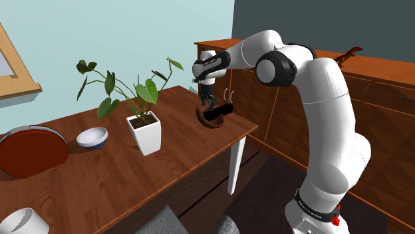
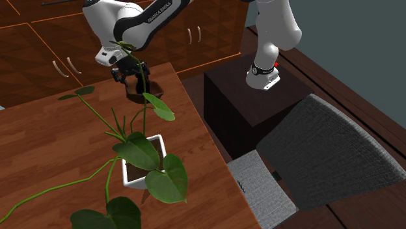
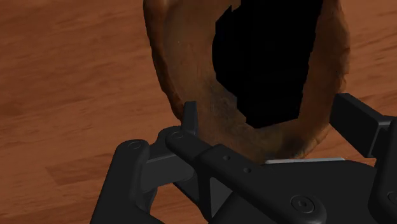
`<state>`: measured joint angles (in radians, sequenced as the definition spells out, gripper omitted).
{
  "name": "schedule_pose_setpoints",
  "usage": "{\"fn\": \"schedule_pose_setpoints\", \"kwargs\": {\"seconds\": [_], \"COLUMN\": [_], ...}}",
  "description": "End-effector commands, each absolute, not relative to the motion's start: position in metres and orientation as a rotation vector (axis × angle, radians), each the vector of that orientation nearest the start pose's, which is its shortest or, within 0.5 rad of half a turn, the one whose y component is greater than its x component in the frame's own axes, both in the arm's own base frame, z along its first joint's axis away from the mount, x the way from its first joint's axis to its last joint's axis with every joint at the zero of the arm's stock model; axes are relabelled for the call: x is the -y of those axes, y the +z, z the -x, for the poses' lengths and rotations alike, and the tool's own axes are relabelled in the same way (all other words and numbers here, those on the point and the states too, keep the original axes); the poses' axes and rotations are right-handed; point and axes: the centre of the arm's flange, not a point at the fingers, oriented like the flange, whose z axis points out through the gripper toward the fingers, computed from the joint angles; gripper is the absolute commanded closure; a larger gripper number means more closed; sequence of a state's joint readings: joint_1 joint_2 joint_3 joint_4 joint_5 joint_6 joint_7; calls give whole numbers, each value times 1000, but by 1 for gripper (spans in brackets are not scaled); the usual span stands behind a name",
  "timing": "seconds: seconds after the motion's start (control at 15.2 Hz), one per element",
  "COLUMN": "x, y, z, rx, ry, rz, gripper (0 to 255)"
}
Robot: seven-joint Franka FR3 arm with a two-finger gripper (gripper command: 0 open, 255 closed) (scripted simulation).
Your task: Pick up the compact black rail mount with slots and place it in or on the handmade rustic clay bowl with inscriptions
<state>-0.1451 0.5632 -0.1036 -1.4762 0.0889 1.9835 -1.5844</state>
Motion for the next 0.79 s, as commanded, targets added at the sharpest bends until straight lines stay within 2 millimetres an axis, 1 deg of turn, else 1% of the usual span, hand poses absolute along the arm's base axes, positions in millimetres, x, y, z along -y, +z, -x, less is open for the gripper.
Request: {"fn": "schedule_pose_setpoints", "kwargs": {"seconds": [0.0,0.2,0.73], "x": [156,157,157], "y": [359,396,396], "z": [-683,-685,-685], "rx": [1882,1882,1882], "ry": [19,19,19], "rz": [2444,2444,2444], "gripper": [0,0,0]}}
